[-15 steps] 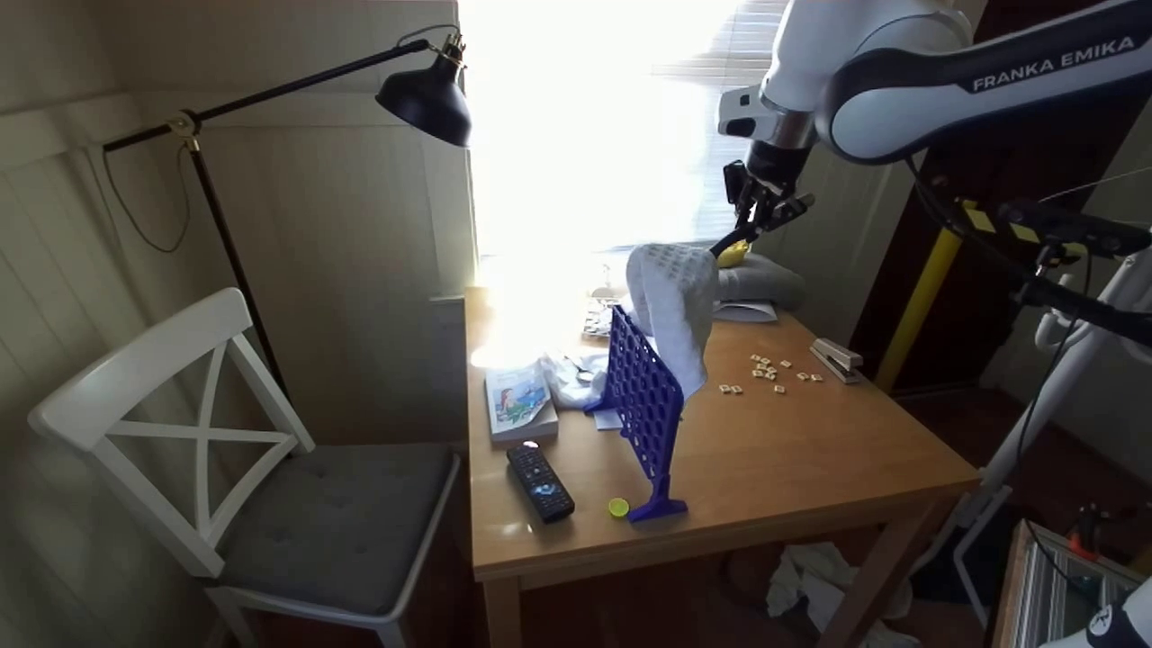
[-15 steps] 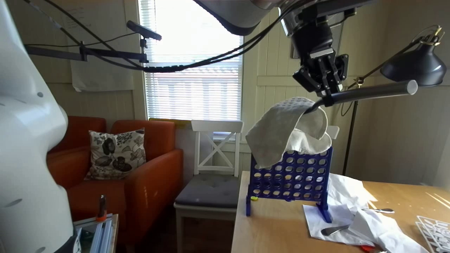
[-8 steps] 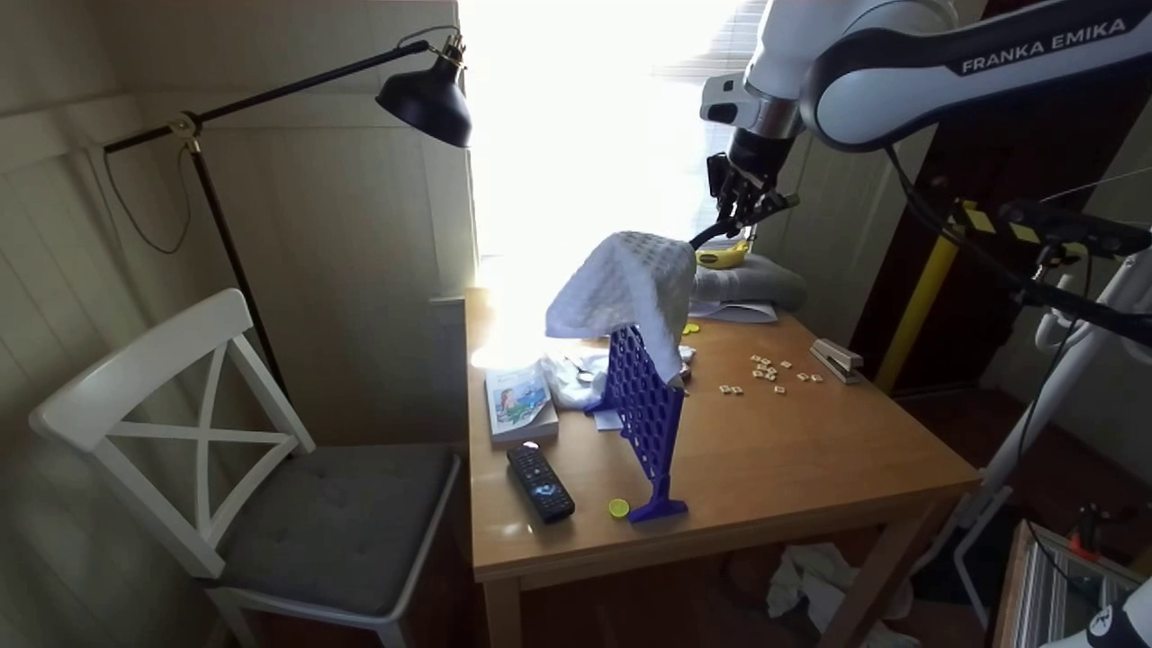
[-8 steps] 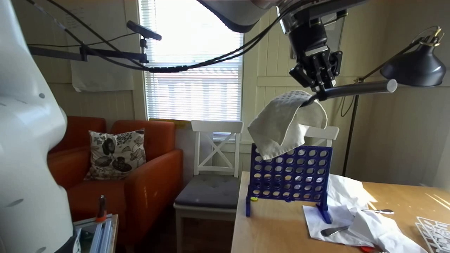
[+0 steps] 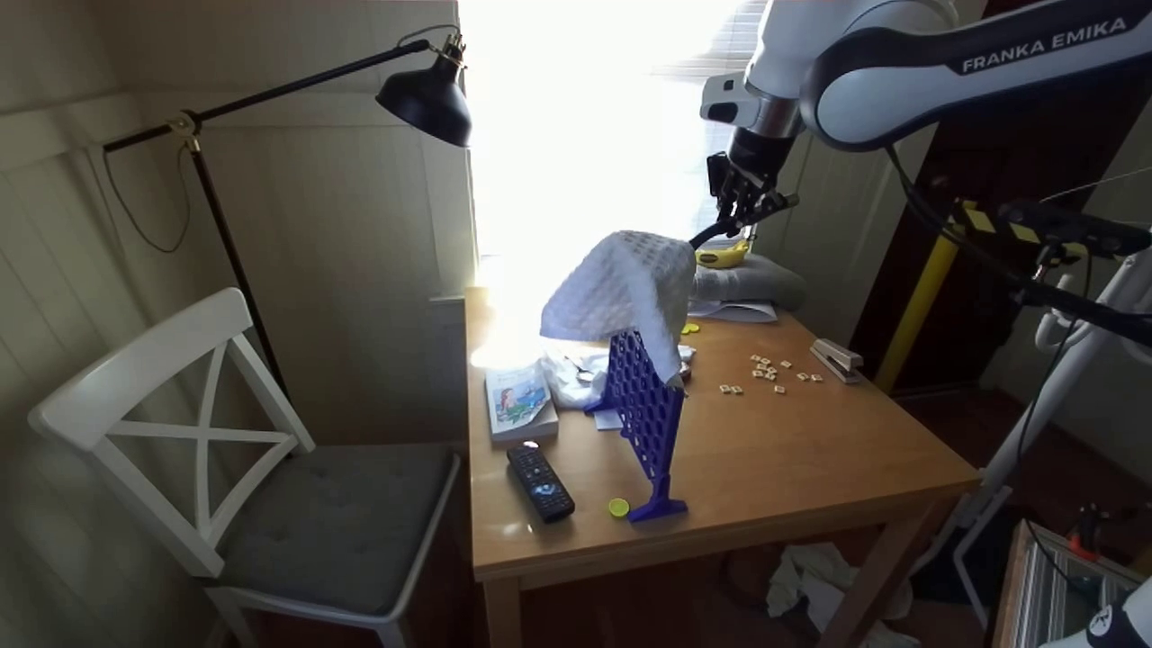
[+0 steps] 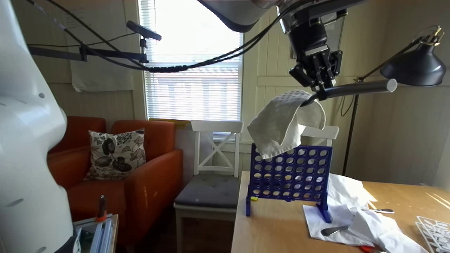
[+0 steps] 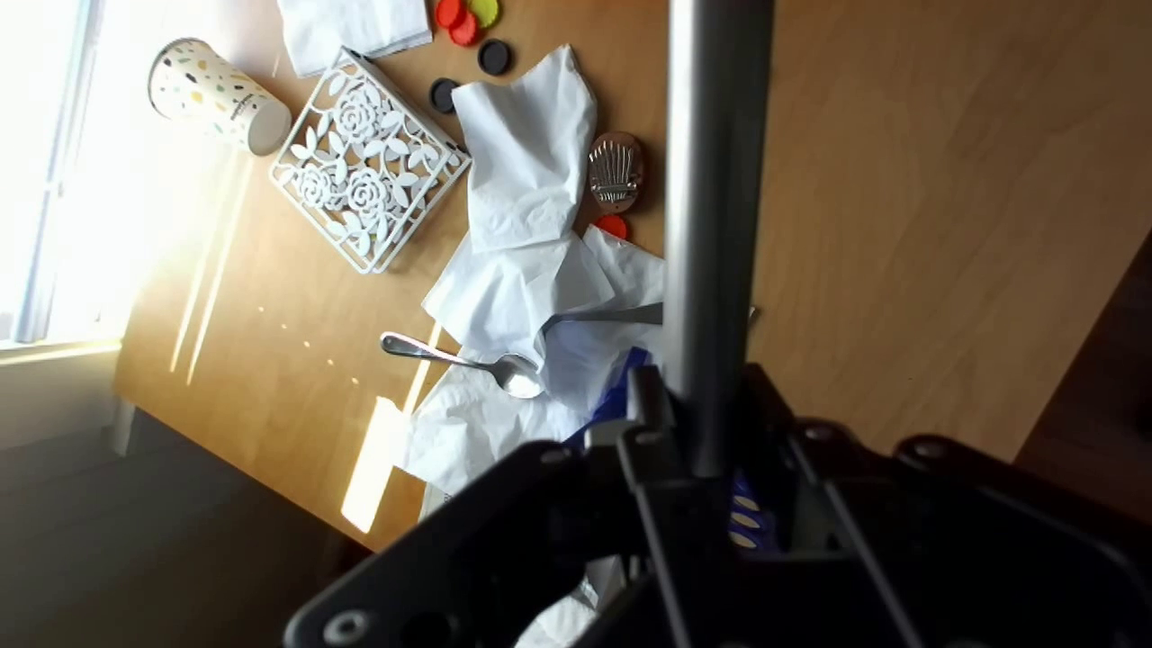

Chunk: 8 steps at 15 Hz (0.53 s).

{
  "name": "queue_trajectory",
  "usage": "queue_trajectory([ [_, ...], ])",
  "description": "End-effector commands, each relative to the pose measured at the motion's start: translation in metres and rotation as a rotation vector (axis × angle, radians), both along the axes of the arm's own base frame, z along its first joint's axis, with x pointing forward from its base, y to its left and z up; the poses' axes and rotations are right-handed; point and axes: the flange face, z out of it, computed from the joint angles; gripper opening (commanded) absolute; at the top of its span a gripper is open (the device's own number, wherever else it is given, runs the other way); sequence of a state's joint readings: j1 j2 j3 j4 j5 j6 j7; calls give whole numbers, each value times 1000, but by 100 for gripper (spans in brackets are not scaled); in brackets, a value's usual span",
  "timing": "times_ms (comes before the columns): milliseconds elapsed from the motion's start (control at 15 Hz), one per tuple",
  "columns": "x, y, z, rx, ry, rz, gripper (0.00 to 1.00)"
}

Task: Use the spatula to put the white towel on the blue gameboard.

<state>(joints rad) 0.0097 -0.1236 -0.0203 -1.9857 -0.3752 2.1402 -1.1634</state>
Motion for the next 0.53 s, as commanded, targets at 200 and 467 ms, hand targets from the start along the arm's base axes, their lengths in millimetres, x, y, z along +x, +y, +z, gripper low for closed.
queue_trajectory([
  [200,0,0,1,0,1,0,22],
  [467,0,0,1,0,1,0,6],
])
